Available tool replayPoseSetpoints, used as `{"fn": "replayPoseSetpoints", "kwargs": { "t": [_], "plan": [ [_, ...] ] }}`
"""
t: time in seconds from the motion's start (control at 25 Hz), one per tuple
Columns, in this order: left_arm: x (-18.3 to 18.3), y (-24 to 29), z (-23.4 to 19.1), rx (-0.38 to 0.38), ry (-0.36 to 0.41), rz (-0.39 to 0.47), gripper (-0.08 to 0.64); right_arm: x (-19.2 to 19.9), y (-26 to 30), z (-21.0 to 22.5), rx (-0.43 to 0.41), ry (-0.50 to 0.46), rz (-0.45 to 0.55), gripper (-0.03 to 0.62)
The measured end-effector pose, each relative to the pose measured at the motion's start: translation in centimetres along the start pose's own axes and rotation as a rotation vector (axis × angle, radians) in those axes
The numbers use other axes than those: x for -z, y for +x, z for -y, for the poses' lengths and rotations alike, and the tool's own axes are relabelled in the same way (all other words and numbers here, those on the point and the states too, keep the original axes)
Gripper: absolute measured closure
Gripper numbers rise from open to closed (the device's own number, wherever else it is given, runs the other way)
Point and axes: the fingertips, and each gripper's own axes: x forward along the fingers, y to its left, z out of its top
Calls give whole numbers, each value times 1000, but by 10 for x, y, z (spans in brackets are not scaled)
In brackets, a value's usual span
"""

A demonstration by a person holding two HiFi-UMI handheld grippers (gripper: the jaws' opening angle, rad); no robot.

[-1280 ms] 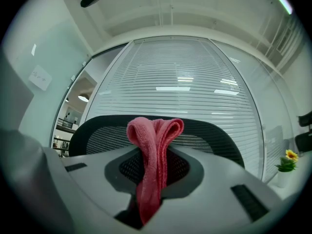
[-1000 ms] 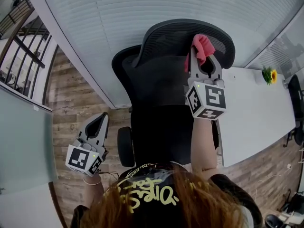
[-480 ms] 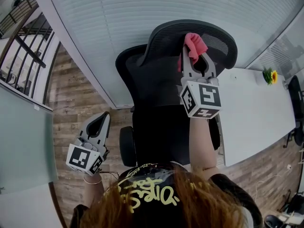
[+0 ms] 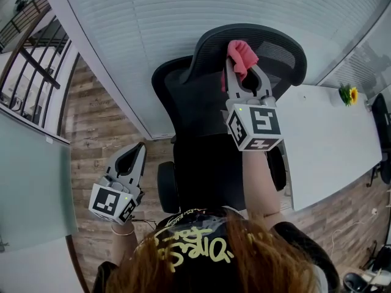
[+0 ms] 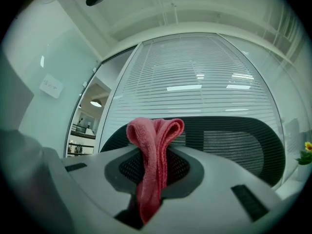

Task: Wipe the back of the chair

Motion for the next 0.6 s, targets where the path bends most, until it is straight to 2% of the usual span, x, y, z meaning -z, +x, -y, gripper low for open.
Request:
{"fn": "replayPoseSetpoints", "kwargs": {
  "t": [0.6],
  "plan": [
    [3, -4, 0, 3, -6, 1, 566, -5, 2, -34, -68, 24, 11, 526]
  ]
}}
